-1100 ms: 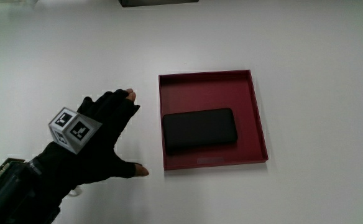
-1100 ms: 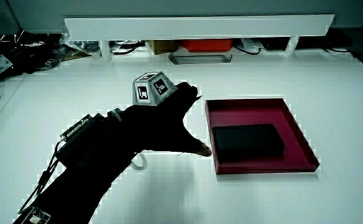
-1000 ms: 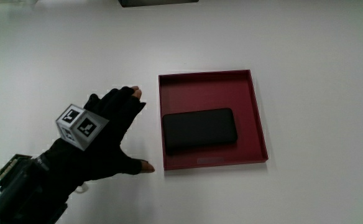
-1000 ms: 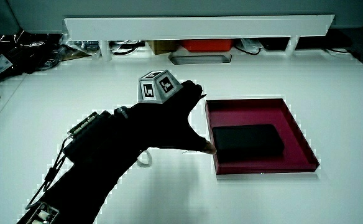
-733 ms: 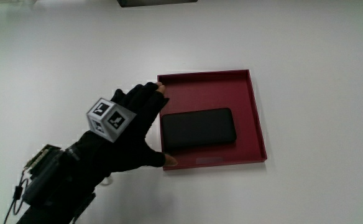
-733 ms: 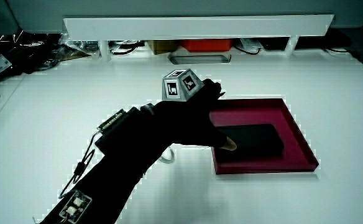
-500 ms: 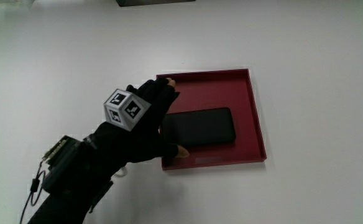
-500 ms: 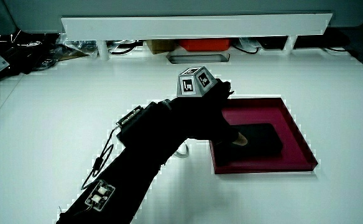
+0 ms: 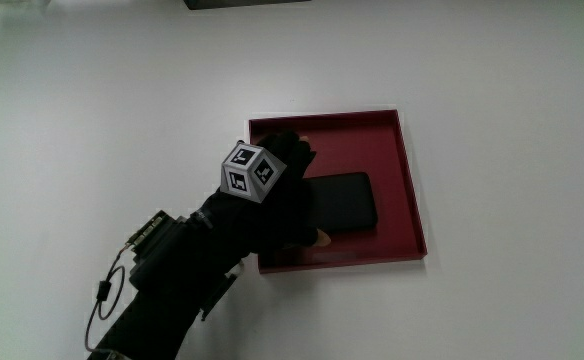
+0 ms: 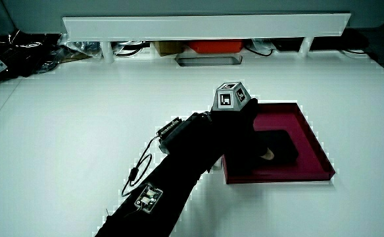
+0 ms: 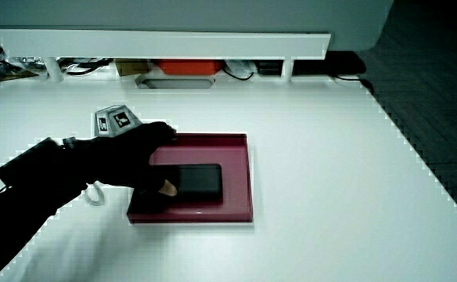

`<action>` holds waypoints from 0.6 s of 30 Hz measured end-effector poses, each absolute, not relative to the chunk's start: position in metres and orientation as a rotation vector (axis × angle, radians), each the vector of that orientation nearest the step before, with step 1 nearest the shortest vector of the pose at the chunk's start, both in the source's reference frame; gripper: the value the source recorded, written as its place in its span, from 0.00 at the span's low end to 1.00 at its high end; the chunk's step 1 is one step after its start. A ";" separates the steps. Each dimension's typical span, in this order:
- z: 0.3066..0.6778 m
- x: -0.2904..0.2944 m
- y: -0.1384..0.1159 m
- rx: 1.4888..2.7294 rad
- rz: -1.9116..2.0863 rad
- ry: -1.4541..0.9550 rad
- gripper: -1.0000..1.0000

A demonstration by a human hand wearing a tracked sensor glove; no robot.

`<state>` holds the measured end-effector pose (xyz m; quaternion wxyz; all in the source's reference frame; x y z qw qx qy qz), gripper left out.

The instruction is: Pick battery from plate

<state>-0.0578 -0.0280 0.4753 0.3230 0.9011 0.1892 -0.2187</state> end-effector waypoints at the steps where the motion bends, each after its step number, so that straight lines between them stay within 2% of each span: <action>1: 0.477 -0.056 -0.028 2.366 -0.571 0.500 0.50; 18: 0.526 -0.036 -0.022 2.303 -0.449 0.449 0.50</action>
